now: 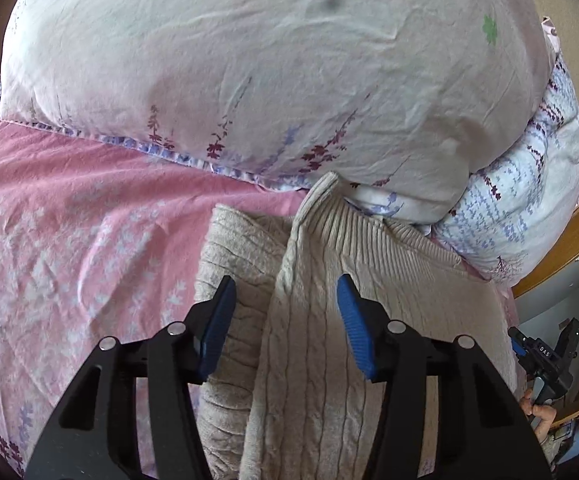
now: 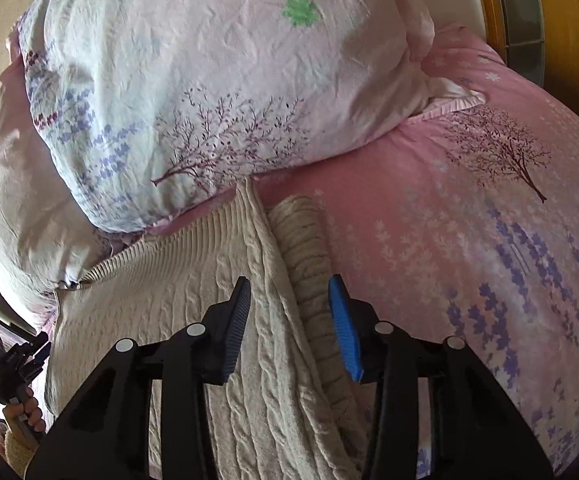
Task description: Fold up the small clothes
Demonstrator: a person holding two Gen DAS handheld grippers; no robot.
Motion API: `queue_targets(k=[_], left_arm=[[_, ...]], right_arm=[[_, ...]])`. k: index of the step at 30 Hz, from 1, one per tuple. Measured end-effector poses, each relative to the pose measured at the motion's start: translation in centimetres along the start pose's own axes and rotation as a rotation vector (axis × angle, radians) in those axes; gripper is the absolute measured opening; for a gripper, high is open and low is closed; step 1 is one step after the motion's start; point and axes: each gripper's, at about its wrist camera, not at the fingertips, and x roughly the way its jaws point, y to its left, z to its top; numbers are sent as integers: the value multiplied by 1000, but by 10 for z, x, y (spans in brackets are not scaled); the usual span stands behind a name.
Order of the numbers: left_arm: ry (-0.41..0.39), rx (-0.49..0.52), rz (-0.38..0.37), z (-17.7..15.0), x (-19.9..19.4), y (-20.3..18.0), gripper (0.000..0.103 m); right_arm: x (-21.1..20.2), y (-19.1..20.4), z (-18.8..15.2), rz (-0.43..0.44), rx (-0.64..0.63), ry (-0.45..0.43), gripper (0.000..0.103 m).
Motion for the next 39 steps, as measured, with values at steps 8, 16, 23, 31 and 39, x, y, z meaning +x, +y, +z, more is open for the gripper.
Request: queue_targets(k=[8, 16, 23, 31, 39], left_arm=[[29, 62, -41, -12, -9, -13, 46], [46, 63, -88, -38, -40, -3, 42], [69, 77, -80, -56, -52, 2, 26], [64, 26, -116, -52, -62, 20, 8], [85, 65, -102, -59, -57, 26, 7]], right_arm=[[-17, -3, -20, 48, -34, -1, 36], [-44, -13, -50, 75, -70, 6, 27], [-41, -12, -65, 61, -98, 9, 13], [-73, -12, -66, 124, -49, -90, 10], [-51, -25, -77, 36, -29, -28, 10]])
